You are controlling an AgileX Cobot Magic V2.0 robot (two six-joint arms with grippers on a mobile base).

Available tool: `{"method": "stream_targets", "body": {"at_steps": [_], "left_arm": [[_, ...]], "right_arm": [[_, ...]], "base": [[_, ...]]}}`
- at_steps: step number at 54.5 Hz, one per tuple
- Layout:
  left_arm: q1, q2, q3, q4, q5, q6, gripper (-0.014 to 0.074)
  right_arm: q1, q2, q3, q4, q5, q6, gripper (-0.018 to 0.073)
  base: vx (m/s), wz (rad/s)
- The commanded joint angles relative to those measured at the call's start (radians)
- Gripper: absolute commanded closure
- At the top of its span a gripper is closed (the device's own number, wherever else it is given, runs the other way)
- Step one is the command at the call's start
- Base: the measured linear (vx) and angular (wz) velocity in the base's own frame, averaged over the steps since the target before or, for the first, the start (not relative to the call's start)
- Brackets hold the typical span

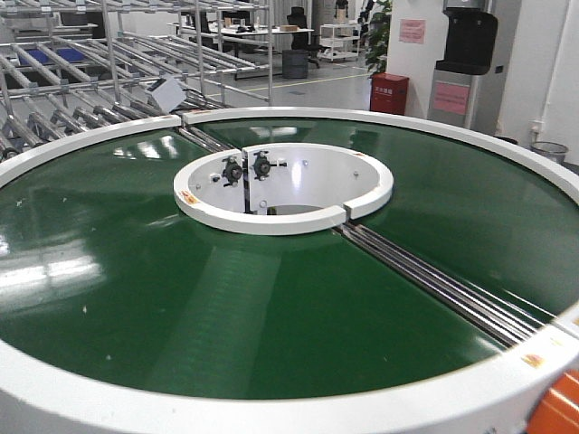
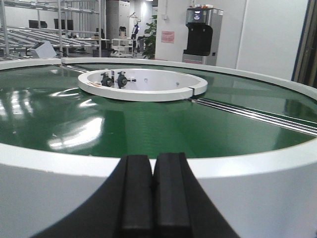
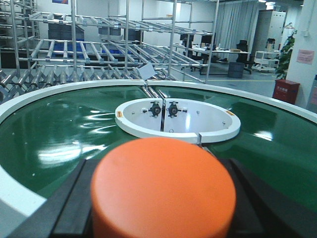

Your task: Grab orange capacitor from left shelf to right conveyor

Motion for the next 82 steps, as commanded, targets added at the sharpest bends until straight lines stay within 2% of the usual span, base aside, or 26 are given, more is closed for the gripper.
{"method": "stream_targets", "body": {"at_steps": [1,43,82], "left_arm": [[-0.008,-0.006,-0.03,-0.005,-0.081,-0.006,0.0603],[-0.008,-0.006,-0.03,-0.005,-0.081,-0.006,0.0603],[-0.008,-0.006,-0.03,-0.005,-0.081,-0.006,0.0603]], "right_arm": [[0.0,0.011,-0.025,-0.017,-0.087,-0.004,0.0567],[0.0,0.011,-0.025,-0.017,-0.087,-0.004,0.0567],[0.0,0.011,-0.025,-0.02,-0.089,-0.004,0.0567]], "base": [[0.37,0.13],[0.33,0.08],[0.04,-0.01]]}}
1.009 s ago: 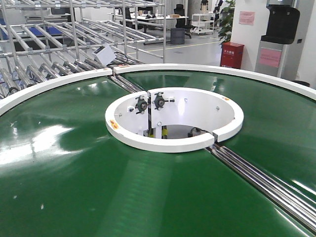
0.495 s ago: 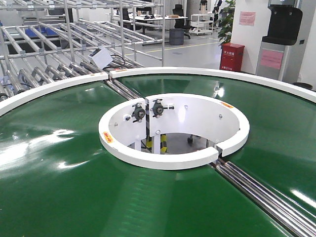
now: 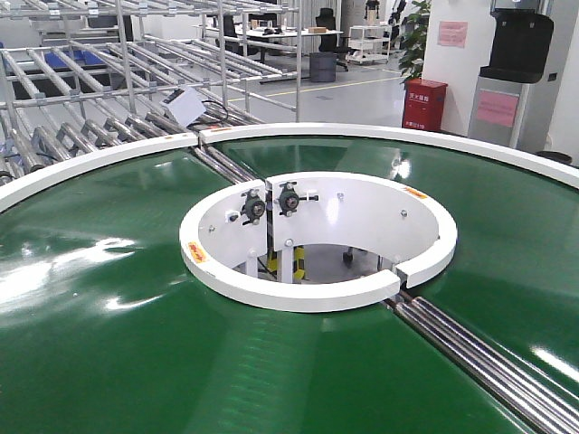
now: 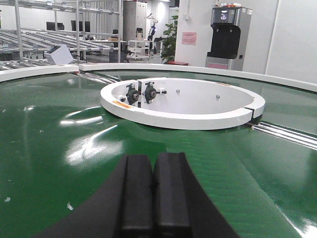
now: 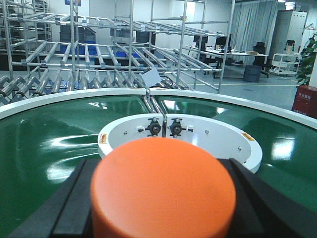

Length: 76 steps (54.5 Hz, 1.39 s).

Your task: Grab orange capacitor from left shelf to right conveyor

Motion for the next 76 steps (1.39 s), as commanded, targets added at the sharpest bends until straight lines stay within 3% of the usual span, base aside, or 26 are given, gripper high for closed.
{"method": "stream_targets", "body": {"at_steps": [1,23,34,39,52,65,76], "left_arm": [[-0.008,-0.006,-0.03,-0.005,-0.081,-0.006,0.0603],[-0.008,-0.006,-0.03,-0.005,-0.081,-0.006,0.0603],[-0.008,-0.006,-0.03,-0.005,-0.081,-0.006,0.0603],[-0.008,-0.006,-0.03,-0.005,-0.081,-0.006,0.0603],[-0.008,-0.006,-0.03,-0.005,-0.081,-0.006,0.0603],[-0.008,-0.006,-0.03,-0.005,-0.081,-0.006,0.0603],[-0.008,-0.006,-0.03,-0.005,-0.081,-0.006,0.0603]], "right_arm": [[0.0,0.011,-0.025,-0.02,-0.089,-0.004,0.0567],[0.0,0.02,-0.025,0.025,-0.171,-0.002,0.0567],[0.0,0.198,-0.025,-0.091,-0.228,-0.003,0.0567],[0.0,0.314,-0.025,-0.093,-0.294,-0.003,0.0567],[0.0,0.639,-0.001,-0.029,-0.663,0.003,0.0566],[0.0,0.919,0.232,-0.003,-1.315,-0.007,0.0566],[0.0,1.207,0.254,0.165,-1.563,-0.011,0.0565]], "base": [[0.0,0.0],[0.0,0.0],[0.0,0.0],[0.0,0.0],[0.0,0.0],[0.0,0.0],[0.0,0.0]]}}
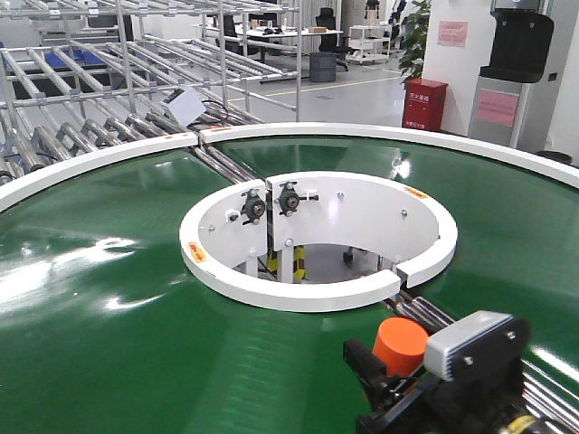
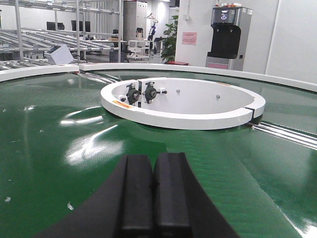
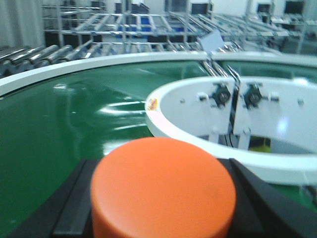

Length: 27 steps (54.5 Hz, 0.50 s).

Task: Grab orange capacitor from left shelf to right conveyor
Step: 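Lower the right gripper with the cylinder onto the green belt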

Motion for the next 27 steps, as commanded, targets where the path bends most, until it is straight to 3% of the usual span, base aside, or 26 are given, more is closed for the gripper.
{"method": "stream_targets", "body": {"at_steps": [1,16,27], "left_arm": [[-0.008,-0.006,-0.03,-0.005,-0.081,-0.006,0.0603],[-0.008,-0.006,-0.03,-0.005,-0.081,-0.006,0.0603],[-0.008,-0.006,-0.03,-0.005,-0.081,-0.006,0.0603]], "right_arm": [[0.0,0.092,-0.038,0.09,-0.221,-0.007,0.0565],[0.0,0.386,-0.12,0.051,-0.402,-0.007,0.0565],[0.0,0.507,-0.126,0.052,-0.433,-0.008,0.0564]], "base": [[0.0,0.0],[0.0,0.0],[0.0,0.0]]}}
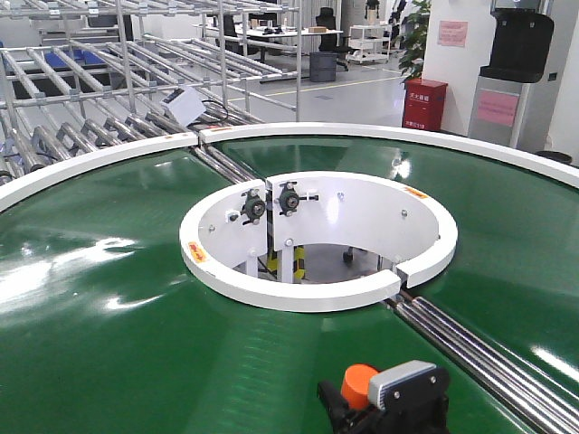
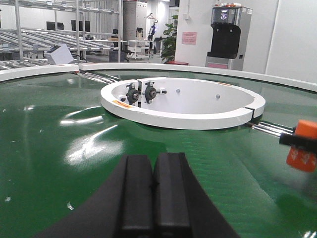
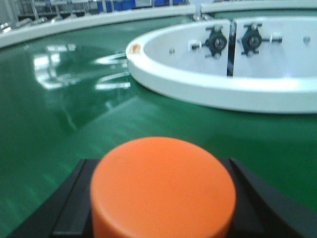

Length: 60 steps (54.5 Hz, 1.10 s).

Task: Grab orange capacitor from left shelf to right conveyor
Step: 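Lower the right gripper with the cylinder onto the green belt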

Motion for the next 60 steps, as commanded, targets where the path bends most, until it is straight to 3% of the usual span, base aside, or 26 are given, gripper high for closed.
{"method": "stream_targets", "body": {"at_steps": [1,15,25,34,52,60], "left_arm": [[-0.008,-0.006,-0.03,-0.005,-0.081,-0.006,0.0603],[-0.008,-0.006,-0.03,-0.005,-0.081,-0.006,0.0603],[-0.008,-0.006,-0.03,-0.005,-0.081,-0.006,0.0603],[-0.008,-0.006,-0.03,-0.005,-0.081,-0.006,0.0603],[-0.008,-0.006,-0.03,-0.005,-0.081,-0.006,0.0603],[-0.008,-0.006,-0.03,-0.005,-0.081,-0.006,0.0603]], "right_arm": [[0.0,-0.001,-0.023,-0.006,-0.105,-0.008,0.0564],[0.0,0.041,-0.023,-0.003,-0.12,-0.052,0.0549],[0.0,0.041,-0.023,-0.006,-0.104,-0.102,0.0477],[0.0,0.041,-0.023,-0.031,-0.109,-0.104,0.0311],[0.0,0.004,-0.023,-0.081,-0.124,-0.104,-0.0168],[0.0,-0.105,-0.023,-0.106,-0.078,-0.104,-0.0146]], "base": [[0.0,0.0],[0.0,0.0],[0.0,0.0],[0.0,0.0],[0.0,0.0],[0.0,0.0]]}}
